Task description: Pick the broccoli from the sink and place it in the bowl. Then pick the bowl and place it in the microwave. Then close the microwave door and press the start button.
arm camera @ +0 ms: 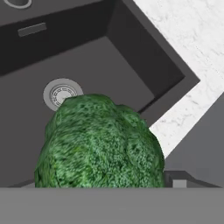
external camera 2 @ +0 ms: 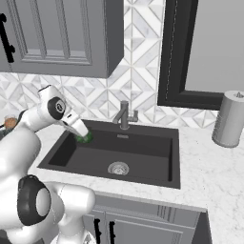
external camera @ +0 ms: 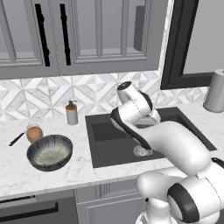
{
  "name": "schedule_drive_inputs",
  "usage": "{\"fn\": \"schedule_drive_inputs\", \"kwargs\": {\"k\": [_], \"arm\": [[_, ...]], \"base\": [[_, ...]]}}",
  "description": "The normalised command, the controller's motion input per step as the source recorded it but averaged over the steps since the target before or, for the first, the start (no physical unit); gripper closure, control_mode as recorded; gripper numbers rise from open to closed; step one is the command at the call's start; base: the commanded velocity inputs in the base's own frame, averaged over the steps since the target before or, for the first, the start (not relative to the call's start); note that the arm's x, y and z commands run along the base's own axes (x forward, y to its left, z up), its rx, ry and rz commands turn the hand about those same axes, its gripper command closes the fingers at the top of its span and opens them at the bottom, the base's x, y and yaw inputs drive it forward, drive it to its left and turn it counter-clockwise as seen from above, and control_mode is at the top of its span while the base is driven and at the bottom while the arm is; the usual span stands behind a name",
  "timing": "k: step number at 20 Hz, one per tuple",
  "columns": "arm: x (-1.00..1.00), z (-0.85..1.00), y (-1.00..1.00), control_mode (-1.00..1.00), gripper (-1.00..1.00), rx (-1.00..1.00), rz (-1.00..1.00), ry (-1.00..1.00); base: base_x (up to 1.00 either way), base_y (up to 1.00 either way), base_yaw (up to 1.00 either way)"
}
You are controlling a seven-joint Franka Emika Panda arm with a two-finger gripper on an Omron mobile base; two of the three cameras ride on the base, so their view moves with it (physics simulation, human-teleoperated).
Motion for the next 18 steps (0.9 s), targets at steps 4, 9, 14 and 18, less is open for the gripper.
{"fn": "schedule_drive_inputs", "kwargs": {"k": [4,9,14,18], "arm": [[-0.15,0.76,0.51,-1.00,1.00,0.09,-0.08,0.00],[0.06,0.15,0.62,-1.00,1.00,0.02,0.04,0.00],[0.15,0.00,0.61,-1.00,1.00,0.00,0.17,0.00],[0.00,0.00,0.67,-1.00,1.00,0.00,0.18,0.00]], "base": [[0.00,0.00,0.00],[0.00,0.00,0.00],[0.00,0.00,0.00],[0.00,0.00,0.00]]}}
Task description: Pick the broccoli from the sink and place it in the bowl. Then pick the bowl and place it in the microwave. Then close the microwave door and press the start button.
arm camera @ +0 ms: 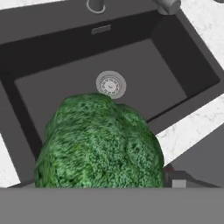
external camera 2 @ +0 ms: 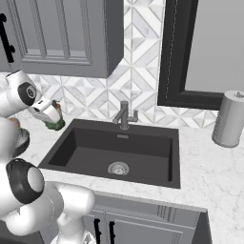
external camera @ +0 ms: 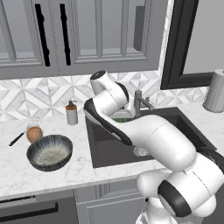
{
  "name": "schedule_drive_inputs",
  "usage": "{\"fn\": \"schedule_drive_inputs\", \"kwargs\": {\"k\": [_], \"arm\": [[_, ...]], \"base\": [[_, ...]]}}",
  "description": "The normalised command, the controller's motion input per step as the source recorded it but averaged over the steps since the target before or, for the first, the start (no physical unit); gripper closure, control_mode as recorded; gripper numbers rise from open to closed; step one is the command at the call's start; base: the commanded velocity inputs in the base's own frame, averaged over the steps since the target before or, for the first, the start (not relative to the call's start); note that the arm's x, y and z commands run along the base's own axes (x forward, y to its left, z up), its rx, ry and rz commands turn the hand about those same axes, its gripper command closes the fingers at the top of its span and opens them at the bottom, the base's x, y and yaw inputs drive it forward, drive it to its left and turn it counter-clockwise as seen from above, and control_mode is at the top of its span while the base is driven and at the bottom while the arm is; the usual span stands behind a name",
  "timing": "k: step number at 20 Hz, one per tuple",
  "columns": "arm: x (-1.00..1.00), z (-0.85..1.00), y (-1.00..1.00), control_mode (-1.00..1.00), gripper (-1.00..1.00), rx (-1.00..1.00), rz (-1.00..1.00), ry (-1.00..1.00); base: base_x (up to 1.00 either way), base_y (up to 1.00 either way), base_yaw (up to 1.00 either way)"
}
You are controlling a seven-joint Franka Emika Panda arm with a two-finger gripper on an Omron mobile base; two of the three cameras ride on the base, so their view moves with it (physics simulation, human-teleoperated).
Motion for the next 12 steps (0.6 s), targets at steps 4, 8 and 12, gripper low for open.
{"fn": "schedule_drive_inputs", "kwargs": {"k": [4,8,12], "arm": [[0.00,0.00,0.76,-1.00,1.00,0.00,0.16,0.00],[0.00,-0.03,0.84,-1.00,1.00,0.00,0.17,0.00],[0.00,-0.16,0.75,-1.00,1.00,0.00,0.17,0.00]], "base": [[0.00,0.00,0.00],[0.00,0.00,0.00],[0.00,0.00,0.00]]}}
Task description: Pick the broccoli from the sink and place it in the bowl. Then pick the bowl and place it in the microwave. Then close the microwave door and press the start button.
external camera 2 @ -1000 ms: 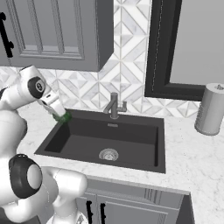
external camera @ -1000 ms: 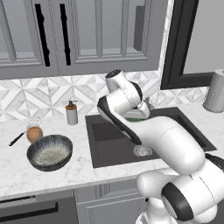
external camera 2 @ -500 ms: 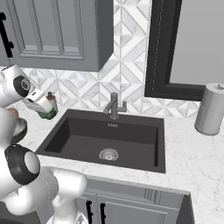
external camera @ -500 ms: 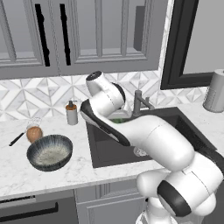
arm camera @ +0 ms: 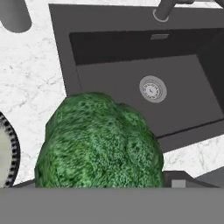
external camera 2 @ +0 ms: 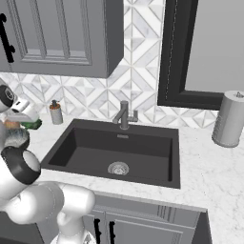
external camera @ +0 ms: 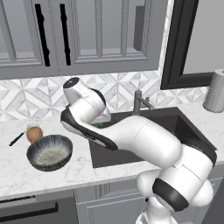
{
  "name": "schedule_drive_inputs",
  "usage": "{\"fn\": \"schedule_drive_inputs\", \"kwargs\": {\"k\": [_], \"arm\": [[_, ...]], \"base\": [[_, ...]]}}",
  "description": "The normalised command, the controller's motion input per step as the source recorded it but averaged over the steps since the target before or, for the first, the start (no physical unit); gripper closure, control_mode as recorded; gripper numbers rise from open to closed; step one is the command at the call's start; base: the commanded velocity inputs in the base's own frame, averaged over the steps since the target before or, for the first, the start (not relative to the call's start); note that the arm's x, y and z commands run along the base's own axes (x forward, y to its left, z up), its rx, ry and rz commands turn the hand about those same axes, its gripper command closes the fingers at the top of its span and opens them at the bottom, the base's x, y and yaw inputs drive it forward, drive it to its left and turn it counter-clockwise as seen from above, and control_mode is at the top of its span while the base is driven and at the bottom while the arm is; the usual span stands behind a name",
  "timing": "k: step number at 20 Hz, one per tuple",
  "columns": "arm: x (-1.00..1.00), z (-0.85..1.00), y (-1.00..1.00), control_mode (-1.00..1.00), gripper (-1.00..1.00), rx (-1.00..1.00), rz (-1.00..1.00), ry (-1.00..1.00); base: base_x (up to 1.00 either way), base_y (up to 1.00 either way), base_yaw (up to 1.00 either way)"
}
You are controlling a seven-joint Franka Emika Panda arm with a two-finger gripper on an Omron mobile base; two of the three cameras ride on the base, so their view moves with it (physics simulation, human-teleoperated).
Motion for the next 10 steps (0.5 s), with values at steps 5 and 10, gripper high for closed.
{"fn": "schedule_drive_inputs", "kwargs": {"k": [5,10], "arm": [[0.19,-0.09,0.71,-1.00,1.00,0.04,0.19,0.03],[0.31,-0.01,0.75,-1.00,1.00,0.07,0.19,0.10]], "base": [[0.00,0.00,0.00],[0.00,0.00,0.00]]}}
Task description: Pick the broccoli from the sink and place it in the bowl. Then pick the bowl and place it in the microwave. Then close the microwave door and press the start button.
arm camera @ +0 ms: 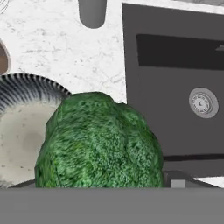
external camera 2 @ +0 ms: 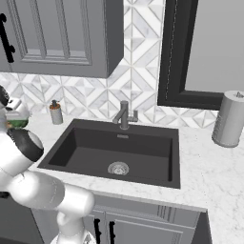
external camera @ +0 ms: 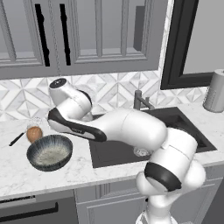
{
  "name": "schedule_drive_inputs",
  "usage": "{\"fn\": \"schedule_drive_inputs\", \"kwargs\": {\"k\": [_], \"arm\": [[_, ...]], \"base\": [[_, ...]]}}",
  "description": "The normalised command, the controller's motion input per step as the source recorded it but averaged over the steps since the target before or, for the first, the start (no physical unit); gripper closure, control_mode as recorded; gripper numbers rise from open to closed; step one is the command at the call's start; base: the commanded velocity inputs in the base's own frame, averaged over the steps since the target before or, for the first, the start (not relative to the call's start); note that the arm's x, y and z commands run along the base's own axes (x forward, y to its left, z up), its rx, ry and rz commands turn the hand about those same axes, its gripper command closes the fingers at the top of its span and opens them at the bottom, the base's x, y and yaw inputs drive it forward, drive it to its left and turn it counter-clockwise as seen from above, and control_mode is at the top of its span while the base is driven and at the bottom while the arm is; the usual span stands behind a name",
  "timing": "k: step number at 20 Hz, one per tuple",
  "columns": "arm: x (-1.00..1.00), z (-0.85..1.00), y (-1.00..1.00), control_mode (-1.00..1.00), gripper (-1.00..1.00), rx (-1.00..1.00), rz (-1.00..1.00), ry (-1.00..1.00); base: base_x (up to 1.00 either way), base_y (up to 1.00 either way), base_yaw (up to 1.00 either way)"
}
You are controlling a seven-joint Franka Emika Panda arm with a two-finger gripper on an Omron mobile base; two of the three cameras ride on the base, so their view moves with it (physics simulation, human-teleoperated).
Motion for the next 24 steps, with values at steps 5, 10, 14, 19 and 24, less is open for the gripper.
{"fn": "schedule_drive_inputs", "kwargs": {"k": [5,10,14,19,24], "arm": [[0.24,-0.19,0.66,-1.00,1.00,0.05,0.17,0.06],[0.16,-0.43,0.59,-1.00,1.00,0.05,0.15,0.05],[0.24,-0.31,0.33,-1.00,1.00,0.02,0.03,0.17],[0.33,-0.29,0.15,-1.00,1.00,0.00,0.00,0.21],[0.44,-0.31,0.19,-1.00,1.00,0.00,0.00,0.20]], "base": [[0.00,0.00,0.00],[0.00,0.00,0.00],[0.00,0.00,0.00],[0.00,0.00,0.00],[0.00,0.00,0.00]]}}
